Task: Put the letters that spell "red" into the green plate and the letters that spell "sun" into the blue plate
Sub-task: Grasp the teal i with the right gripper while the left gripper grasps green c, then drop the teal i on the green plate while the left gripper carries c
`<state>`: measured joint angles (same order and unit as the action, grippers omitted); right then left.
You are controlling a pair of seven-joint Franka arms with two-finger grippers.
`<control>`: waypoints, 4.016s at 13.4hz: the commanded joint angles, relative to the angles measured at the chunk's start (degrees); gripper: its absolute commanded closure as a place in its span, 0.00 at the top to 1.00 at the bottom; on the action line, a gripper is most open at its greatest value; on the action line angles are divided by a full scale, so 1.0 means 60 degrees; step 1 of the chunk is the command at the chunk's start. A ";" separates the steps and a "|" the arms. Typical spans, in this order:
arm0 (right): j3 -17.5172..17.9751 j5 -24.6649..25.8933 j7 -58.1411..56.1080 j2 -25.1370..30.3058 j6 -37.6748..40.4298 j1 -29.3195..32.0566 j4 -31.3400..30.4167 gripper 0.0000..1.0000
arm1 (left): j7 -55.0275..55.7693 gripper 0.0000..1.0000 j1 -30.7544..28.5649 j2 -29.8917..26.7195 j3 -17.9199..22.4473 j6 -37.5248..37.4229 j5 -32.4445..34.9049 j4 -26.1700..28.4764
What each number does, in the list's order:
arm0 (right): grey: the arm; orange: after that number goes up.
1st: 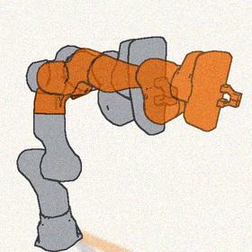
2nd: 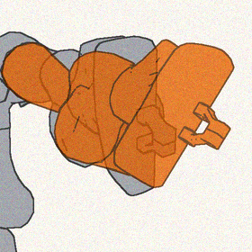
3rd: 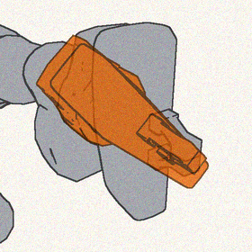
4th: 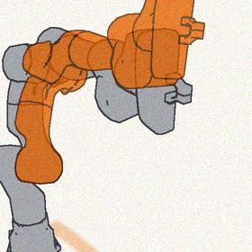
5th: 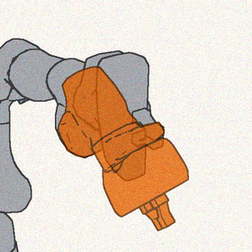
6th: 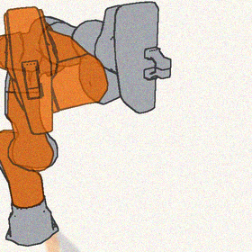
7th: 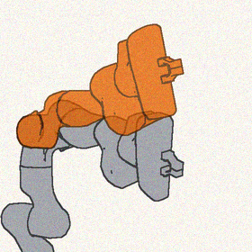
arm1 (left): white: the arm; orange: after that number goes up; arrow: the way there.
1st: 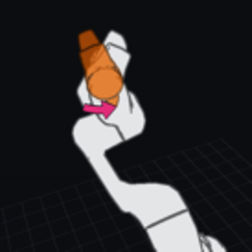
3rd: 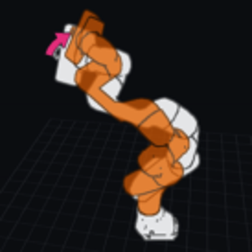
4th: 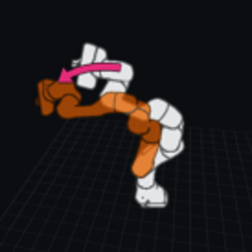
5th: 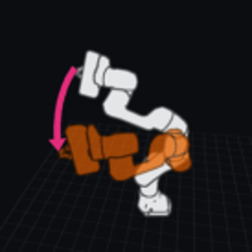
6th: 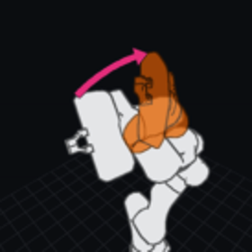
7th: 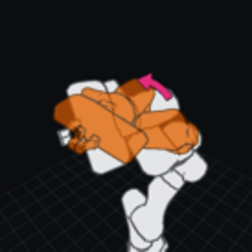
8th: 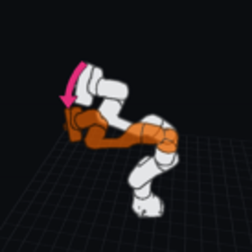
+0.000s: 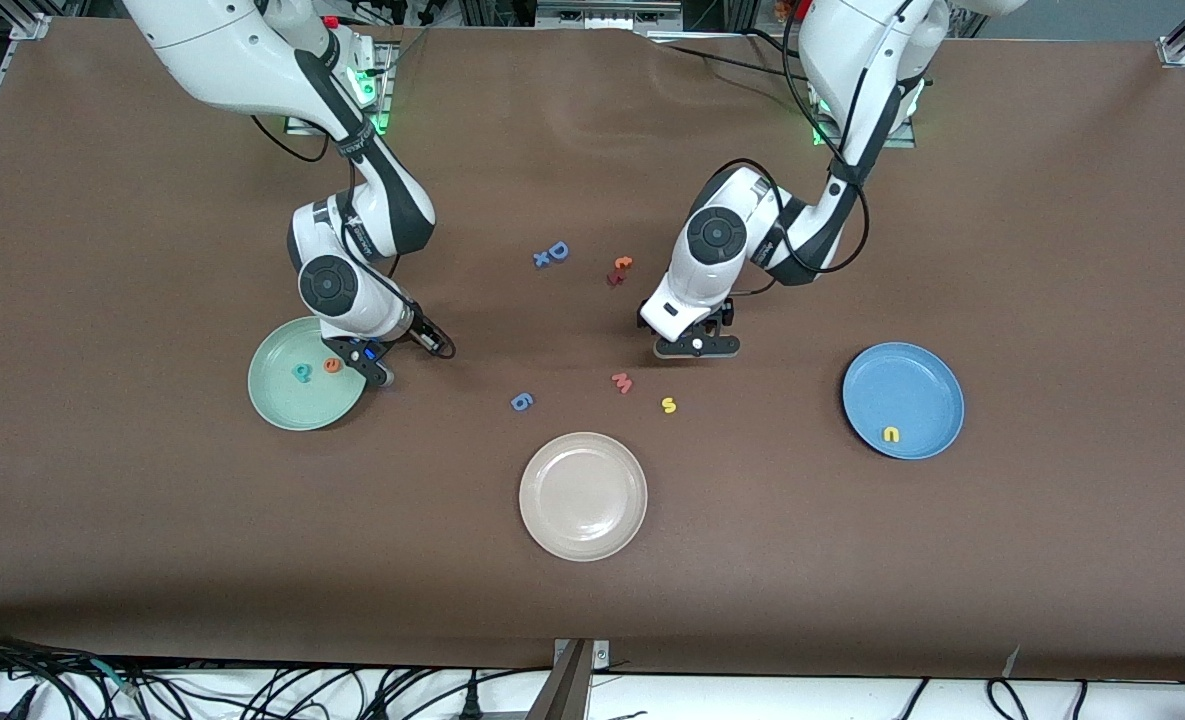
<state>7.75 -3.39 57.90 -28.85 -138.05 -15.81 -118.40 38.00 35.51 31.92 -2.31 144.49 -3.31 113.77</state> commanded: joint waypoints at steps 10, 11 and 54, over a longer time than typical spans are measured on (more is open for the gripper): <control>0.0100 -0.0109 0.0091 0.0222 -0.0049 0.0116 -0.0160 0.00 | 0.0068 0.75 0.0073 -0.0149 0.0093 0.0454 -0.0137 0.0491; 0.0100 -0.0109 0.0019 0.0339 0.0024 0.0116 -0.0102 0.00 | 0.0068 0.71 0.0072 -0.0149 0.0093 0.0454 -0.0137 0.0491; -0.3269 -0.0358 -0.6147 0.1058 0.7217 0.0585 0.7003 0.99 | -0.8117 0.10 -0.4628 -0.1248 0.0195 -0.2871 0.1166 -0.0739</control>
<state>-11.10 -5.17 23.60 -22.18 -97.16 -12.68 -79.51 -6.59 10.11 25.27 -0.62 128.11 1.76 109.02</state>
